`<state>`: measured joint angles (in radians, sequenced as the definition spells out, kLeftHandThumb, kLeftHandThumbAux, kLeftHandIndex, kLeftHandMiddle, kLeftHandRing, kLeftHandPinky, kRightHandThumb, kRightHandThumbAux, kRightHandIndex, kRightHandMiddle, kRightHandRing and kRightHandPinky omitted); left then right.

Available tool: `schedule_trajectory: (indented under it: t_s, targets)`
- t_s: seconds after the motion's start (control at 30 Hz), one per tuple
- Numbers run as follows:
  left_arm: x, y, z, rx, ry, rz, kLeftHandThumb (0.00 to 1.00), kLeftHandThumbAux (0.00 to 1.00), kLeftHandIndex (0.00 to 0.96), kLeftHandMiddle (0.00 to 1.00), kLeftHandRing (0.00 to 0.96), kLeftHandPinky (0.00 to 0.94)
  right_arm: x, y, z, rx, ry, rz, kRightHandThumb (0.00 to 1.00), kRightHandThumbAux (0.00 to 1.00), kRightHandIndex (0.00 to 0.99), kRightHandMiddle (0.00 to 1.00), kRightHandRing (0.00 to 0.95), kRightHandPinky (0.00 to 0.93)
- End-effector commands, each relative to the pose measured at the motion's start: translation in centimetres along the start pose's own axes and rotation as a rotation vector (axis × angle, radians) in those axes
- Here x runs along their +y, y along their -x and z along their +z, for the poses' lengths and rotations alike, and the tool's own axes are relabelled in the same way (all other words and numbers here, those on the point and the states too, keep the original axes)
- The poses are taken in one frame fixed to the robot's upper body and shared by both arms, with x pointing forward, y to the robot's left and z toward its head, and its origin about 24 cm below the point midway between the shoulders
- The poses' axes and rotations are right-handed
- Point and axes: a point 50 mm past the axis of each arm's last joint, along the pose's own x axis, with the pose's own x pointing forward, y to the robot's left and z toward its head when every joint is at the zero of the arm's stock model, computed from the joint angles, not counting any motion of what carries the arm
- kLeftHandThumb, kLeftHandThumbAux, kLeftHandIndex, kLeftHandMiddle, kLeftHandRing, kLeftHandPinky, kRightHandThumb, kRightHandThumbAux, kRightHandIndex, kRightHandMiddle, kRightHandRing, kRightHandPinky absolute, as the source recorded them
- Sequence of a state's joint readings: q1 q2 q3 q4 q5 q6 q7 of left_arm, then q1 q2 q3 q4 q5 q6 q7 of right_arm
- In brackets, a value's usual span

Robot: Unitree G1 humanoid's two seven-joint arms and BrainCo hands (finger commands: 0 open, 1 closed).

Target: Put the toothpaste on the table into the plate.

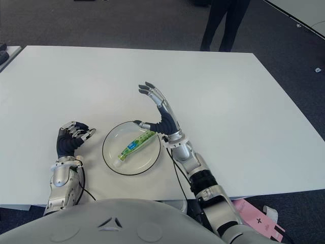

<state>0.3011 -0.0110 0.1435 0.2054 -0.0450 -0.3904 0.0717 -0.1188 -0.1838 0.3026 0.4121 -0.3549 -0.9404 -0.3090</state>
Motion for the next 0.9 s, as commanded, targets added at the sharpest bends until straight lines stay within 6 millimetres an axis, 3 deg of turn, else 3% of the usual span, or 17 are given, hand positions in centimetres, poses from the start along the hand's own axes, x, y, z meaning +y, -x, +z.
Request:
schedule_trajectory:
  t_s: [0.03, 0.1, 0.2, 0.3, 0.5, 0.9]
  targets:
    - [0.2, 0.7, -1.5, 0.082, -0.002, 0.001, 0.023, 0.998, 0.567, 0.532, 0.523, 0.485, -0.8, 1.6, -1.0, 0.126, -0.034, -0.134, 0.163, 0.945, 0.301, 0.279, 0.285, 0.336]
    - [0.2, 0.7, -1.5, 0.081, -0.002, 0.001, 0.025, 0.998, 0.566, 0.528, 0.522, 0.496, -0.8, 2.2, -1.3, 0.165, -0.063, -0.186, 0.185, 0.945, 0.324, 0.308, 0.313, 0.348]
    - [0.2, 0.7, -1.5, 0.077, -0.003, -0.001, 0.028, 0.998, 0.572, 0.538, 0.533, 0.515, -0.7, 2.6, -1.6, 0.216, -0.107, -0.269, 0.524, 0.803, 0.384, 0.336, 0.339, 0.368]
    - [0.1, 0.6, -1.5, 0.073, -0.004, -0.005, 0.028, 0.998, 0.574, 0.546, 0.541, 0.521, -0.7, 2.9, -2.0, 0.267, -0.113, -0.343, 0.638, 0.756, 0.405, 0.366, 0.367, 0.393]
    - [0.0, 0.5, -1.5, 0.072, -0.006, -0.018, 0.008, 0.998, 0.571, 0.548, 0.54, 0.515, -0.7, 3.5, -2.7, 0.372, -0.119, -0.457, 0.693, 0.733, 0.419, 0.416, 0.411, 0.428]
    - [-0.2, 0.3, -1.4, 0.059, 0.005, -0.022, 0.001, 0.998, 0.565, 0.539, 0.534, 0.513, -1.7, 5.1, -4.3, 0.531, -0.197, -0.552, 0.704, 0.727, 0.428, 0.475, 0.468, 0.489]
